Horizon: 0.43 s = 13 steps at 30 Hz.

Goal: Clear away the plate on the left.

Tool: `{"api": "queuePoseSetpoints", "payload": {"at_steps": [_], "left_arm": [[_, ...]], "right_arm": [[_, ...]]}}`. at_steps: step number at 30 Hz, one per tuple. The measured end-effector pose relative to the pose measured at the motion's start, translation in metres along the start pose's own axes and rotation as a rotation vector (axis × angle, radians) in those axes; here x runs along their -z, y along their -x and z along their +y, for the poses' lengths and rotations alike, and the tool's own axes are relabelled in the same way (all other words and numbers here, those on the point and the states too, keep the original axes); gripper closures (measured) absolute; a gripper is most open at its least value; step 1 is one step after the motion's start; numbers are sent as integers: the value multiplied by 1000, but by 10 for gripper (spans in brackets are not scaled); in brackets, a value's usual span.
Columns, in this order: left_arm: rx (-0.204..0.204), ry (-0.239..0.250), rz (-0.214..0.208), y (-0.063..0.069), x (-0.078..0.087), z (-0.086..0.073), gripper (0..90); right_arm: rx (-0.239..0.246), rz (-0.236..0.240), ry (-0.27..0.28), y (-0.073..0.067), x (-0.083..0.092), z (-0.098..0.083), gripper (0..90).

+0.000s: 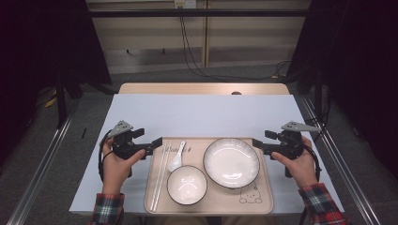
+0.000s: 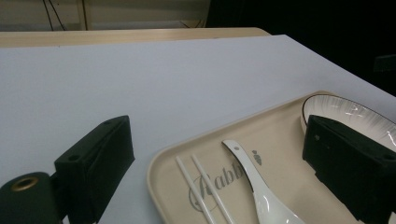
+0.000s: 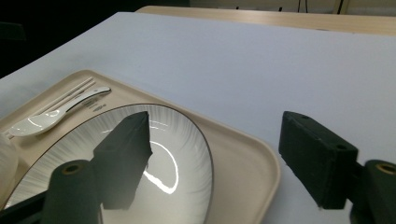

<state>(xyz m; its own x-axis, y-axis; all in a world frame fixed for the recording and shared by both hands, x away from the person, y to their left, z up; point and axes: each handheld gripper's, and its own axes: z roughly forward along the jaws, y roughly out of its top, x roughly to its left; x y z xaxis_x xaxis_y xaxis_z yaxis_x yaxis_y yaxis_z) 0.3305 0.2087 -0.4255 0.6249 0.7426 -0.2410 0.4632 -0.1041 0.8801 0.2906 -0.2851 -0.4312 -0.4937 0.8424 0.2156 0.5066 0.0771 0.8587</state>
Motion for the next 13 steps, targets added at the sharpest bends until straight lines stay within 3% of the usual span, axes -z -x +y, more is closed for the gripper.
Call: {"api": "queuePoseSetpoints", "payload": {"at_steps": [13], "left_arm": [[-3, 5, -5, -1, 2, 1, 86]], "right_arm": [[16, -19, 50, 10, 13, -4, 146]]}}
